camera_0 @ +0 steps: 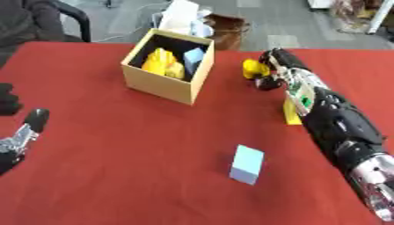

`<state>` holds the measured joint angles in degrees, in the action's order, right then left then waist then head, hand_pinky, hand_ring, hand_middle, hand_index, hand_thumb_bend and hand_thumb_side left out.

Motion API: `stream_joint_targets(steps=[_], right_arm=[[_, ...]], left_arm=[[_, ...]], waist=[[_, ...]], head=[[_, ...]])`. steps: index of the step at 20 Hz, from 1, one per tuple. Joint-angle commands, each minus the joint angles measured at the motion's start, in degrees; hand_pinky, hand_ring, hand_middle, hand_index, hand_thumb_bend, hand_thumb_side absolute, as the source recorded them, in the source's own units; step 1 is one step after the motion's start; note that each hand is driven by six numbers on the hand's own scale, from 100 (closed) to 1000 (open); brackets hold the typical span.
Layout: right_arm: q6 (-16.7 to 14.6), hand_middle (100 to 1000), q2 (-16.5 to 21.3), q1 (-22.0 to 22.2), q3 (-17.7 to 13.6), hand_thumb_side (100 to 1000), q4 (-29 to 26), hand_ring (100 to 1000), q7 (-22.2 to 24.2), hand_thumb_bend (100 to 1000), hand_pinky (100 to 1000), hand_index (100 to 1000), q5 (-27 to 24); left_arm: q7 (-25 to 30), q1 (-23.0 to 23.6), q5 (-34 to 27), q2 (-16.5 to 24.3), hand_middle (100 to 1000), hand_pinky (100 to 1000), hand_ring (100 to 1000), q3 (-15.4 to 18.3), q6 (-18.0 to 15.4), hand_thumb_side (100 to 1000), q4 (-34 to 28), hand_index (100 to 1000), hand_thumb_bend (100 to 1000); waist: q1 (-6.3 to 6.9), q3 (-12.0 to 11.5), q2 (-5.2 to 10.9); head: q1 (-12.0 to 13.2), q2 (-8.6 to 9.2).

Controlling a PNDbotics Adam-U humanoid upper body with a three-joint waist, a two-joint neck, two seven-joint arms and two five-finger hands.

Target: Pick up objects on the table and place them in the box.

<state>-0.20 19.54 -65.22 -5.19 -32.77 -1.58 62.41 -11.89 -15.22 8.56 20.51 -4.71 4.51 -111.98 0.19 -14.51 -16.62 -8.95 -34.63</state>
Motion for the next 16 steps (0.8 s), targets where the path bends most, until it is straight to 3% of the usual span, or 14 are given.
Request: stream_joint_targets(steps=[1,6,16], right_arm=[[-0.2,406,0.4,-1.7,0.0,100,-3.9,597,-3.4,100,654,531,-0.4],[-2.8,409,0.0,-4.1,2.3,100,-6.2,594,-6.5,100,652,535,-3.3],[-4.9,451,-4.7,-7.1,3.4,100,-5.7,614,-2.9,100,673,579,-1.2]], left_arm=[[0.1,-0.2,-0.1,0.4,550,658,598,0.1,0.1,378,-0.5,710,577],[0.2,0.0,0.1,0.2,550,658,598,-0.1,0.1,378,-0.4,709,573],[1.8,-1.4,0.3,-1.1,550,660,598,-1.2,-0.4,378,-0.6,710,563]], waist=[[-0.37,0.0,0.53],[-0.79,-0.5,1.16],[-1.84,-5.6,1.58]], head=[[-0.4,0.75],[-0.8,0.49],[-3.4,1.29]])
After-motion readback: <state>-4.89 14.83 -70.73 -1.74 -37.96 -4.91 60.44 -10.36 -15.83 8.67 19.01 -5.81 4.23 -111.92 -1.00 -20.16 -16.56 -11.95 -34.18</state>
